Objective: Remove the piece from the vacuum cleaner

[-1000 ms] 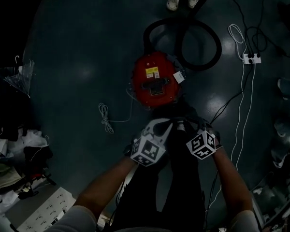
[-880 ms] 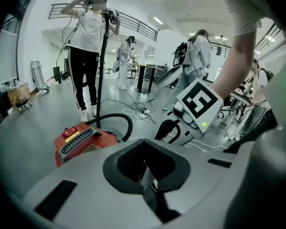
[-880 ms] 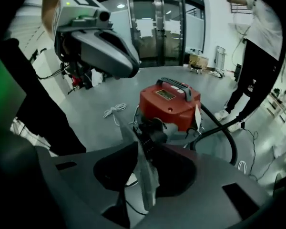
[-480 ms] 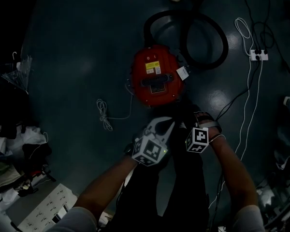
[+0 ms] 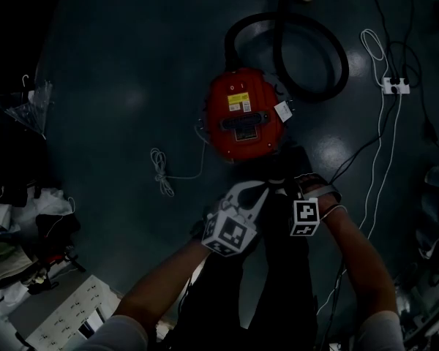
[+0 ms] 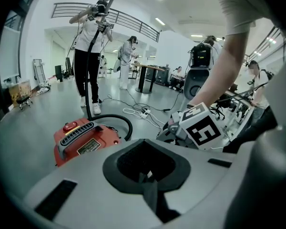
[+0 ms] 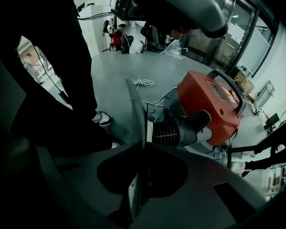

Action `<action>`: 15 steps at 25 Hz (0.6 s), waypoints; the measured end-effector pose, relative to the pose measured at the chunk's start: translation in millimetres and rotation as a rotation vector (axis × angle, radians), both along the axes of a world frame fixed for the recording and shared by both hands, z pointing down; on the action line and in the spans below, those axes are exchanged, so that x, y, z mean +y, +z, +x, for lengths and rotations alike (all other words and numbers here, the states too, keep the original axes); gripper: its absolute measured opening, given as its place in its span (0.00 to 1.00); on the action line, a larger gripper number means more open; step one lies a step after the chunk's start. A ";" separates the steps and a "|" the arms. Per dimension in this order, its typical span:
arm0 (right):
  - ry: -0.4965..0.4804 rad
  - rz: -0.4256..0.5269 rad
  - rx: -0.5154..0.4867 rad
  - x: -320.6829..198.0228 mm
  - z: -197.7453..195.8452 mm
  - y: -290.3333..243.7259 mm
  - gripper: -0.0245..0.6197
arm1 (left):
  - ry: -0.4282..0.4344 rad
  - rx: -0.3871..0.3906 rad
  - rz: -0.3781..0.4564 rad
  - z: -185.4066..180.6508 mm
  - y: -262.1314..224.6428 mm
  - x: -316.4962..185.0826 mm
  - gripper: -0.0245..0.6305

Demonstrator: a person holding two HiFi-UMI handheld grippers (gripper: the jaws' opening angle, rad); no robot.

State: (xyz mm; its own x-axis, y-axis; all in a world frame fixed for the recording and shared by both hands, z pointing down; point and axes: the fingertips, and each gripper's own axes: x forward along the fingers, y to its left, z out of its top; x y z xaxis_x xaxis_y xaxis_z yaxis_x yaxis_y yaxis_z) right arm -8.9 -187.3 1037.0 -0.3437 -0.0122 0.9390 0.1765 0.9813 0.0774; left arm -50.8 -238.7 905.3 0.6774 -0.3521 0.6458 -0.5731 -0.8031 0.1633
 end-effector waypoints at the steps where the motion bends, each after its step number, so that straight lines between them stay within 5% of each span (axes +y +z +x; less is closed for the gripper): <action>1: -0.014 -0.007 0.003 3.8 0.1 -0.2 0.10 | 0.000 0.003 0.001 -0.3 -1.1 1.0 0.05; 5: -0.059 -0.033 0.007 23.1 -0.9 -4.2 0.10 | -0.002 0.004 0.001 -2.0 -3.4 5.9 0.05; 10: 0.062 -0.026 -0.031 22.1 -3.4 -48.7 0.10 | -0.014 0.022 0.017 -5.6 -33.6 11.3 0.05; 15: 0.213 -0.018 -0.086 39.3 -12.7 -146.6 0.10 | -0.016 0.052 0.039 -14.0 -118.0 34.4 0.05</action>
State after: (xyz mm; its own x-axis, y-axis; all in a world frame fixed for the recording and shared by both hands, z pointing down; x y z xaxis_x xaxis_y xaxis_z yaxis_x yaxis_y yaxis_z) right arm -21.7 -148.0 890.4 -0.4143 -0.0764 0.9069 -0.0417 0.9970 0.0649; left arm -64.7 -204.3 787.2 0.7036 -0.3879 0.5954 -0.5778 -0.8000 0.1617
